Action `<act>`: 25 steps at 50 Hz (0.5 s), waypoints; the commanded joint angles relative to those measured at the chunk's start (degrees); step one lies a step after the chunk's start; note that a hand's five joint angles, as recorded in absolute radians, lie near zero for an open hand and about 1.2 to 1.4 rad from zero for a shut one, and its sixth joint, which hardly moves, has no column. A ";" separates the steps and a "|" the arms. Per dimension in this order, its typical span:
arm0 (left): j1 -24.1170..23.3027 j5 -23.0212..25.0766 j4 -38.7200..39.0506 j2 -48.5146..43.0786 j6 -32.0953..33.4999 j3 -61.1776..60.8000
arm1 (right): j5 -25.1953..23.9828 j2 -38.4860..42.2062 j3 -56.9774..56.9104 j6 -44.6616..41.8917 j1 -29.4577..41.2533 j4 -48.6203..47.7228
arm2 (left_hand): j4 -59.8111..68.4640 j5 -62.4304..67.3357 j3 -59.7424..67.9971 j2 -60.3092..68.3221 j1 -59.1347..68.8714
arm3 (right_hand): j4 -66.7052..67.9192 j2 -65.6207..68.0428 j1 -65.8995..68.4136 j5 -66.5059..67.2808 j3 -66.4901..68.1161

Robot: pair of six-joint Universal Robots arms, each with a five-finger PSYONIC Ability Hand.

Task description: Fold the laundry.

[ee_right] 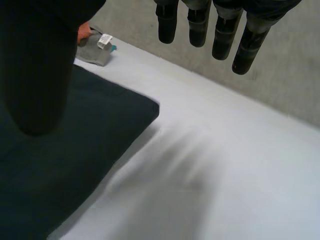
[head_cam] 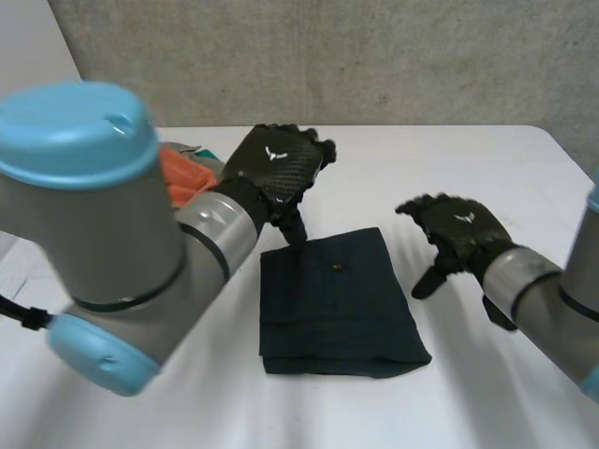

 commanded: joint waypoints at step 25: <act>4.36 10.14 -3.08 1.52 -5.37 -1.26 | -7.30 9.44 9.36 5.46 1.13 -10.13 | 0.51 1.07 0.07 0.43 0.08 | 22.71 24.51 27.96 22.48 26.16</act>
